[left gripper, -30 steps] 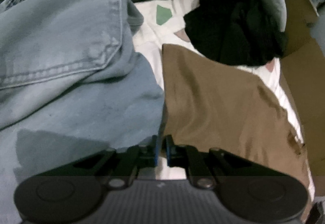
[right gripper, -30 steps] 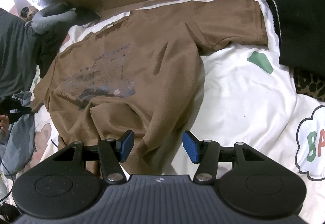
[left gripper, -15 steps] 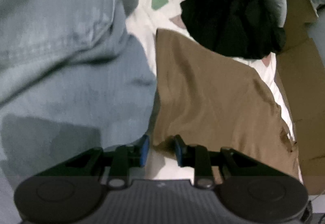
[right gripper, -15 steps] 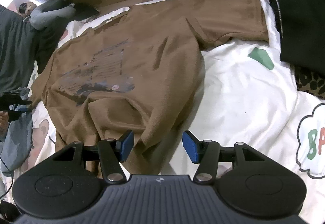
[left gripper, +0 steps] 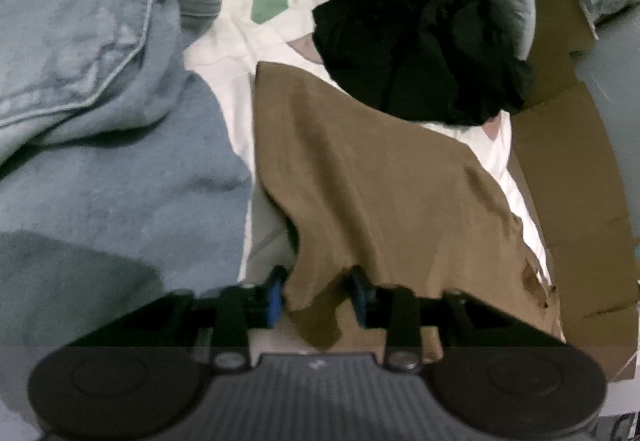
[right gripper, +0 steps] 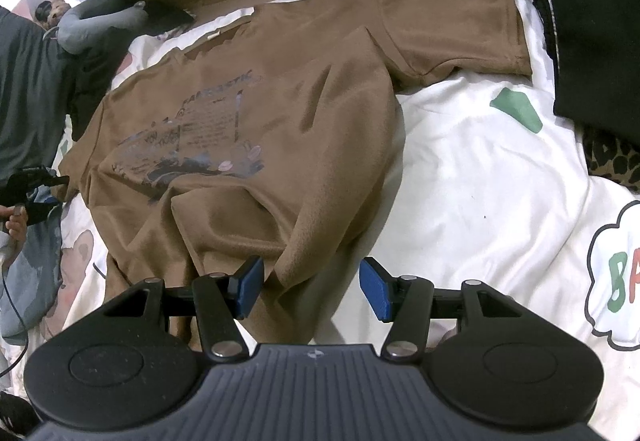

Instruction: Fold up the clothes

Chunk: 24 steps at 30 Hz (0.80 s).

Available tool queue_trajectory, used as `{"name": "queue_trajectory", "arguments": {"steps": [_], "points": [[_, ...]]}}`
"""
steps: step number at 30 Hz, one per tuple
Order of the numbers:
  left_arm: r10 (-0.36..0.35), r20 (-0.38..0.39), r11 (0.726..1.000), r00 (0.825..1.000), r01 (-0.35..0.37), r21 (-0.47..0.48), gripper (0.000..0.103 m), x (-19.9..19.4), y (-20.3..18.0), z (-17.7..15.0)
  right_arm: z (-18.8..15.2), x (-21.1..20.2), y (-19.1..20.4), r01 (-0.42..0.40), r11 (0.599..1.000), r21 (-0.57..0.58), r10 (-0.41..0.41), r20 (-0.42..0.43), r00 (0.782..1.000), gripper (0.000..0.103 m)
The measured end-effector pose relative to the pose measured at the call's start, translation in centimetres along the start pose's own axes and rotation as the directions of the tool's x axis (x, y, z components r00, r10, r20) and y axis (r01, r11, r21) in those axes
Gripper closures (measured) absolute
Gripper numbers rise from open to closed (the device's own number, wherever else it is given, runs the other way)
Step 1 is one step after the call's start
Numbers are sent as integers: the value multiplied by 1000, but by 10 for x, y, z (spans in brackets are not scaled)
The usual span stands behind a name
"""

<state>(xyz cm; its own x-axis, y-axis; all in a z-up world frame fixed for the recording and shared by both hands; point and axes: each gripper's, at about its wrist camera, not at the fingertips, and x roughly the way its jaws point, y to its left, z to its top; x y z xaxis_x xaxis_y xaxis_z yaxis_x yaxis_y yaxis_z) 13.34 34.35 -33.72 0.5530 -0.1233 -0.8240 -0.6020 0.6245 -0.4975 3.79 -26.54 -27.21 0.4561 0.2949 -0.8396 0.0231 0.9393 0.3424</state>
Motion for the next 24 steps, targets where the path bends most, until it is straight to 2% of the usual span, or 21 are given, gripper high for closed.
{"name": "queue_trajectory", "arguments": {"steps": [3, 7, 8, 9, 10, 13, 16, 20, 24], "points": [[-35, -20, 999, 999, 35, -18, 77, -10, 6, -5, 0, 0, -2, 0, 1000, 5, 0, 1, 1000, 43], [-63, -23, 998, 998, 63, -4, 68, -17, 12, -11, 0, 0, -2, 0, 1000, 4, 0, 4, 1000, 43], [-68, -29, 998, 997, 68, -5, 68, -15, 14, -12, 0, 0, -1, -1, 1000, 4, 1, 5, 1000, 43], [-70, -33, 998, 997, 70, -5, 73, -14, 15, -13, 0, -1, -1, -1, 1000, 2, 1, 6, 1000, 43], [-55, -27, 998, 998, 55, 1, 86, -14, 15, -12, 0, -1, 0, -1, 1000, 1, 1, 7, 1000, 43], [-8, -2, 999, 1000, 8, 32, 91, -17, 13, -10, 0, -3, 0, -1, 1000, -1, 1, 9, 1000, 43], [30, 18, 998, 999, -31, 55, 92, -24, 11, -7, -1, -2, -1, 1, 1000, 4, -1, 6, 1000, 43], [89, 1, 992, 996, -89, 93, 92, -20, 10, -6, 0, 0, -2, 4, 1000, 4, -4, 1, 1000, 43], [149, -18, 983, 989, -146, 113, 84, -16, 8, -6, 1, -1, 0, 8, 1000, -3, -8, 1, 1000, 43]]}}
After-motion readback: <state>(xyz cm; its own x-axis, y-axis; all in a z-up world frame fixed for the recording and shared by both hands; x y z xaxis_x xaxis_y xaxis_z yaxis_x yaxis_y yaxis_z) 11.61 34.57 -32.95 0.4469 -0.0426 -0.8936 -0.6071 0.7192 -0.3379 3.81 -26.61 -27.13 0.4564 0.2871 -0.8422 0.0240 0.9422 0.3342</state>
